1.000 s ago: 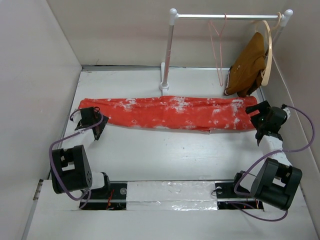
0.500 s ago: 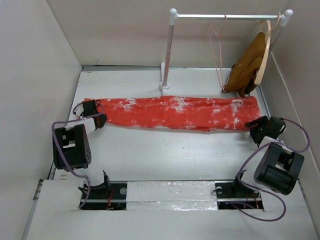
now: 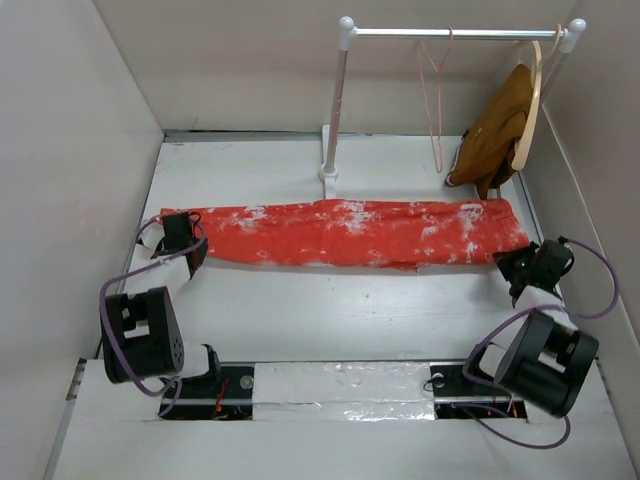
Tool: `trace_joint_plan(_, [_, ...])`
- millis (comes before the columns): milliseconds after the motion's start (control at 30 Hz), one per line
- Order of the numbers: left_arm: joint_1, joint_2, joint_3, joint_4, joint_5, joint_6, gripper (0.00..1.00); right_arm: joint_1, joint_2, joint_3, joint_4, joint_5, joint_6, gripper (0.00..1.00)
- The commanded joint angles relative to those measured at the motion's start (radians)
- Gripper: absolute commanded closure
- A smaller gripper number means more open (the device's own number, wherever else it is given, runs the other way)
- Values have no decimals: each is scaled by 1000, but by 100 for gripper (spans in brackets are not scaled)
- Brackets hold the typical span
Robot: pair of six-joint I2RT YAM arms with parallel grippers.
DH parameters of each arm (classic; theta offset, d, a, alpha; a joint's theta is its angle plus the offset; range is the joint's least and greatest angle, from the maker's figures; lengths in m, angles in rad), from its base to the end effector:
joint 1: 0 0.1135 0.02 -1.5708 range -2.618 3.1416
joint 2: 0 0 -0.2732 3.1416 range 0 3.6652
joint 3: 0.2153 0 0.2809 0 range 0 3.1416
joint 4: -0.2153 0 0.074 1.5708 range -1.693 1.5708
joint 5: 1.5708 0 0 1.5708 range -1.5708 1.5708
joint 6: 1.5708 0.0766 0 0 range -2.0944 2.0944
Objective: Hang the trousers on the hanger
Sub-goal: Fold the trousers at the center of the board.
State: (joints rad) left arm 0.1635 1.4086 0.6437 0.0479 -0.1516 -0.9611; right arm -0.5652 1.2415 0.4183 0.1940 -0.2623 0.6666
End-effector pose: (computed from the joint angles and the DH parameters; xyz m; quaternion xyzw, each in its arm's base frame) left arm 0.3220 0.0648 0.1380 -0.5104 0.7512 -0.0968 0.4072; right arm 0.2487 -0.1342 0.1245 0.4620 0.7555 0.1392 0.4432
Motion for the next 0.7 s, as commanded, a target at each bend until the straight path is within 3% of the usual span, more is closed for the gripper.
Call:
trace_joint_plan(0, [5,-114,-67,-88,-141,-28,100,-13,-181,-45,-36,41,-61,100])
trace_joint_plan(167, [5,-262,-121,-181,-204,-27,100,-52,-391,-87,-186,44,-146,98])
trace_joint_plan(200, [5,-282,-139,-181,-206,-25,85,-52,-418,-93,-191,51,-154,87])
trace_joint_plan(233, [5,-304,-147,-174,-195,-19,75,-52,-448,-99,-191,57,-163,52])
trace_joint_plan(267, [5,-339,-148,-175,-186,-11,65,-52,-450,-104,-185,64,-170,38])
trace_joint_plan(300, [5,-353,-144,-172,-168,-5,43,-52,-438,-95,-191,80,-173,25])
trace_joint_plan(333, [5,-370,-135,-169,-157,8,37,-61,-419,-82,-223,96,-188,12])
trace_joint_plan(400, [5,-416,-99,-184,-132,34,34,-79,-343,-52,-248,109,-194,8])
trace_joint_plan(467, [-21,-480,-88,-143,-86,70,37,-113,-266,-58,-205,95,-182,8])
trace_joint_plan(533, [-76,-525,-88,-109,-49,87,50,-149,-220,-67,-148,51,-157,9])
trace_joint_plan(567, [-123,-566,-95,-61,-30,91,58,-150,-205,-62,-140,31,-150,10])
trace_joint_plan(600, [-143,-580,-111,-39,21,90,81,-150,-177,-61,-127,29,-139,11])
trace_joint_plan(667, [-195,-602,-134,38,81,82,95,-150,-149,-53,-90,29,-102,13])
